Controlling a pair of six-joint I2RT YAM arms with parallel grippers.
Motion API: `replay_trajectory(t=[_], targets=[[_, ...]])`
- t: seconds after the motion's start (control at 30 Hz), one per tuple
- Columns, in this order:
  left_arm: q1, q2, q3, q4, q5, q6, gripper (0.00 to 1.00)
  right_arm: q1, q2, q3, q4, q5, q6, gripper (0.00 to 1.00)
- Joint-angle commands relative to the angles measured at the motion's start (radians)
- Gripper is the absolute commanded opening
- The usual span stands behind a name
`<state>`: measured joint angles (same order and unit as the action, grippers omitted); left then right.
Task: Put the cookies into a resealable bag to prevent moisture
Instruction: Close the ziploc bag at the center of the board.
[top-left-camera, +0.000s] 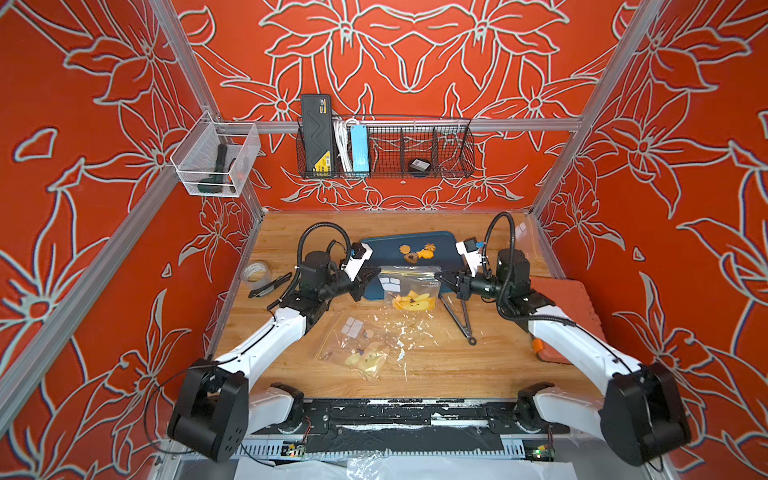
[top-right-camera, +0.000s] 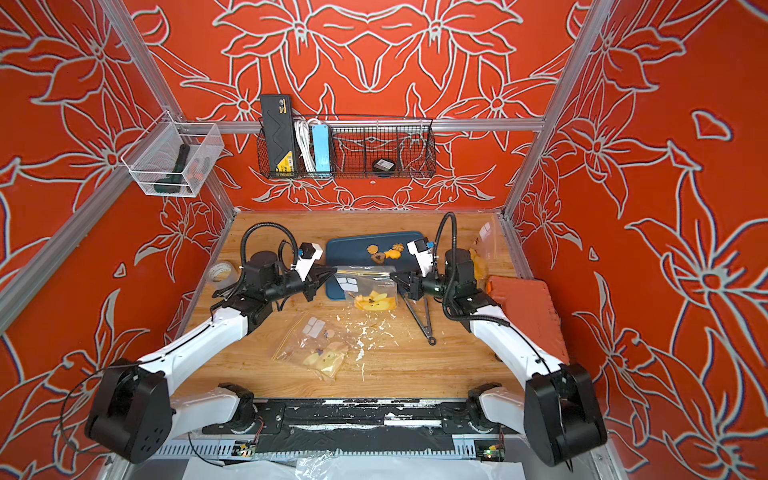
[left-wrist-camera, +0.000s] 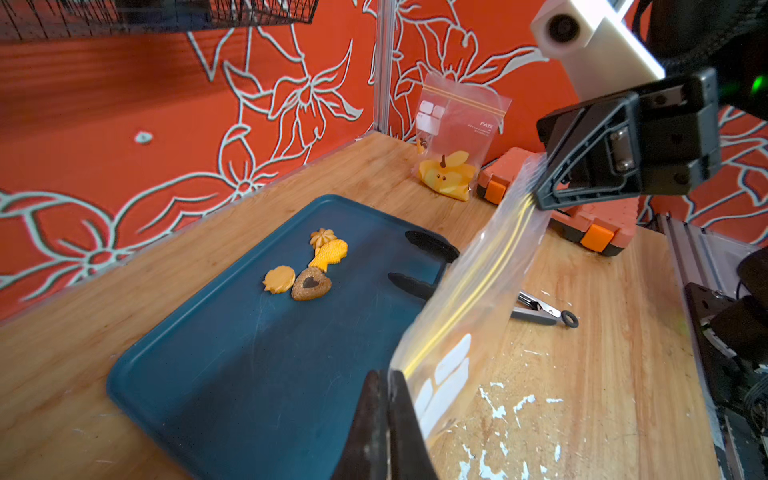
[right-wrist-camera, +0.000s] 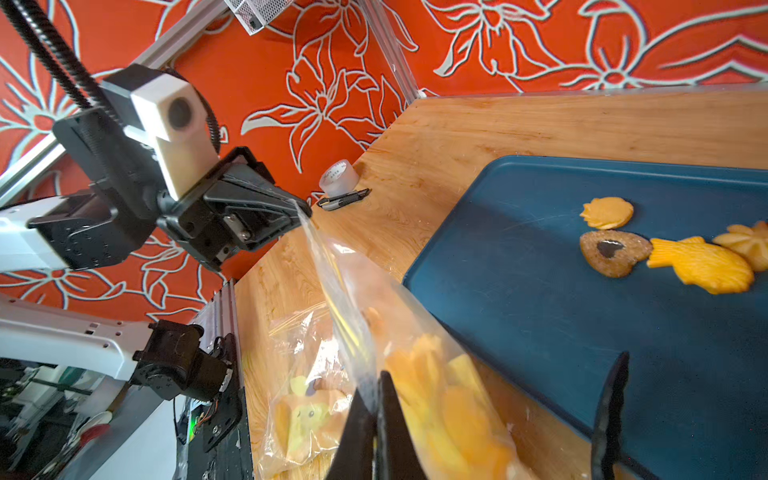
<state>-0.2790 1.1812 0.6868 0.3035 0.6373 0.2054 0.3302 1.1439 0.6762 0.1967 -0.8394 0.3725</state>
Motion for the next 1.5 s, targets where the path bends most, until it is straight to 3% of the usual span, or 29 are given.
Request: replay_trajectory(t=[0.0,0.17,0.3,0.33,0.4,0.47,0.57,0.73,0.9,1.23,1.47], targets=[[0.012,-0.04,-0.022,-0.033,0.037,0.029,0.0,0.003,-0.066,-0.044,-0.044,0.088,0.03,0.0],[0.012,-0.029,-0.079,-0.046,0.066,0.031,0.0,0.005,-0.054,-0.129,-0.012,0.152,0.012,0.0],[0.011,0.026,-0.046,-0.058,0.146,0.035,0.0,0.005,-0.013,-0.131,0.024,0.111,-0.013,0.0],[0.011,0.034,-0.045,-0.046,0.161,0.029,0.09,0.006,-0.016,-0.128,0.027,0.103,-0.016,0.0],[0.011,0.06,-0.042,-0.007,0.189,0.01,0.43,0.006,-0.029,-0.12,0.019,0.082,-0.031,0.0],[0.011,0.104,-0.02,-0.002,0.206,0.009,0.63,0.006,-0.043,-0.11,-0.001,0.054,-0.053,0.0],[0.008,0.174,0.002,0.04,0.258,0.012,0.76,0.01,-0.075,-0.098,-0.02,-0.002,-0.073,0.0],[-0.031,0.235,0.024,0.081,0.248,0.07,0.79,0.028,-0.136,-0.065,-0.083,-0.051,-0.097,0.0],[-0.035,0.176,-0.054,0.262,0.272,-0.001,0.81,0.061,-0.194,0.026,-0.191,-0.075,-0.131,0.0],[-0.051,0.096,-0.085,0.344,0.292,-0.059,0.81,0.102,-0.253,0.17,-0.33,-0.104,-0.166,0.0],[-0.051,0.071,-0.103,0.438,0.39,-0.121,0.77,0.105,-0.273,0.211,-0.391,-0.107,-0.185,0.0]])
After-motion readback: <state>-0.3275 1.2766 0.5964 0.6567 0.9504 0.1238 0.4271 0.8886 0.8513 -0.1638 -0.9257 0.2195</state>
